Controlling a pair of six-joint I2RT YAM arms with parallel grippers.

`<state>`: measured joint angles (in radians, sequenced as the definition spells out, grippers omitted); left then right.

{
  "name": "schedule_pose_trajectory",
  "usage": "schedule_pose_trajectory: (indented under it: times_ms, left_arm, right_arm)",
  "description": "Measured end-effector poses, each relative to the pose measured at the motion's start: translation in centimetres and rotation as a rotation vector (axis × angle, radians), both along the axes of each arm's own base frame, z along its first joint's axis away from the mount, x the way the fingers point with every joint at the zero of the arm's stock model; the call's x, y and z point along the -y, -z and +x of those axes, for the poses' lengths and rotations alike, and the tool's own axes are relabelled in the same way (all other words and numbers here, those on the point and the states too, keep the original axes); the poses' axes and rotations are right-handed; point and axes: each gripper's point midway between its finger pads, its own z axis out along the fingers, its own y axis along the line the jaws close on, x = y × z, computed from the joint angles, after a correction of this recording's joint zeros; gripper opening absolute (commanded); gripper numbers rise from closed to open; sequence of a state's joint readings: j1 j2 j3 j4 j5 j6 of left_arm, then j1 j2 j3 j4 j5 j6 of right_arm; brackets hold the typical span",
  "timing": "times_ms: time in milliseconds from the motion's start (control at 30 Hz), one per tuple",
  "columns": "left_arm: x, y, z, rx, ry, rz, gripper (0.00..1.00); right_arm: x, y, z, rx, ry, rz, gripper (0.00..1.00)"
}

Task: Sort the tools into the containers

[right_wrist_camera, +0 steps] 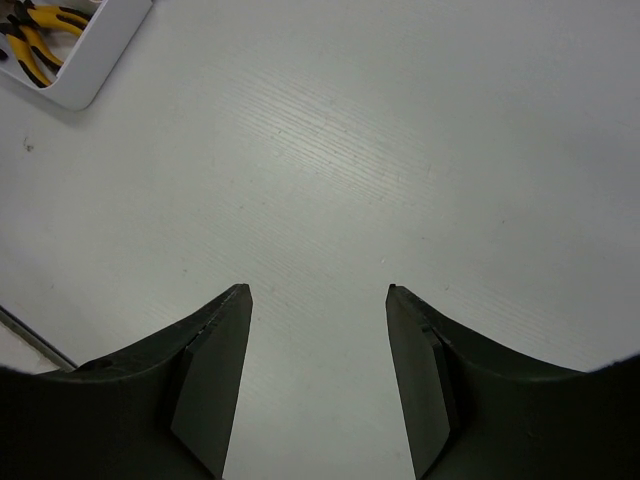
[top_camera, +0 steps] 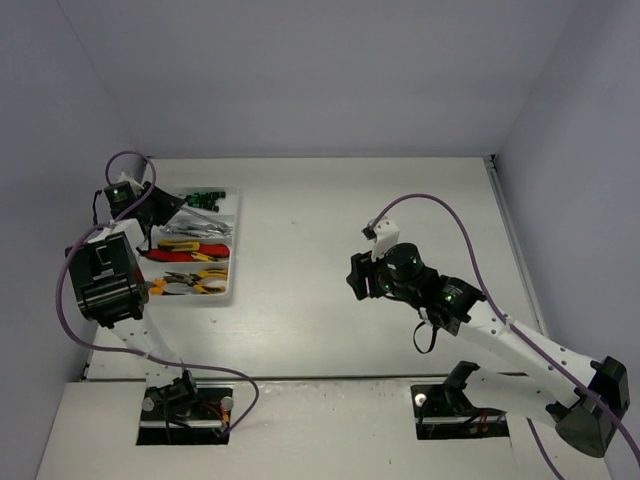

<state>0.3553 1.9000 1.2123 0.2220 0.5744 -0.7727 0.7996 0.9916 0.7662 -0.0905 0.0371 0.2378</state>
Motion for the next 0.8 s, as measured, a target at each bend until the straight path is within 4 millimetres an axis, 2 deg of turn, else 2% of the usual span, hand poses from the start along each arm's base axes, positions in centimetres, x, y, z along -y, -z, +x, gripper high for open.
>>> schedule_pose_trajectory:
  times_ms: [33, 67, 200, 300, 400, 533, 667, 800]
  left_arm:
    - [-0.1, 0.2, -0.1, -0.002, -0.003, 0.006, 0.4]
    - [-0.1, 0.5, -0.3, -0.005, -0.007, 0.011, 0.48]
    - [-0.5, 2.1, -1.9, -0.052, -0.043, 0.042, 0.61]
    - [-1.3, 2.4, -3.0, -0.076, -0.083, 0.073, 0.65]
    - [-2.5, 1.5, -4.0, -0.086, -0.127, 0.121, 0.66]
    - [-4.2, -0.7, -5.3, -0.115, -0.186, 0.212, 0.67]
    - [-5.5, -4.6, -6.6, -0.12, -0.233, 0.304, 0.67]
    - [-5.0, -9.5, -9.0, -0.093, -0.24, 0.372, 0.67]
  right_arm:
    - [0.0, 0.0, 0.0, 0.0, 0.0, -0.002, 0.53]
    - [0.1, 0.0, 0.0, 0.0, 0.0, -0.003, 0.53]
    - [0.1, 0.1, 0.0, -0.001, 0.0, -0.005, 0.53]
    - [0.2, -0.1, 0.0, 0.003, 0.0, -0.002, 0.53]
    - [0.3, -0.6, -0.1, 0.015, 0.0, 0.01, 0.54]
    - [0.6, -1.4, -0.3, 0.036, 0.007, 0.027, 0.54]
    - [1.5, -2.1, 0.1, 0.064, 0.05, 0.024, 0.56]
    - [3.0, -2.5, 0.7, 0.092, 0.124, -0.003, 0.71]
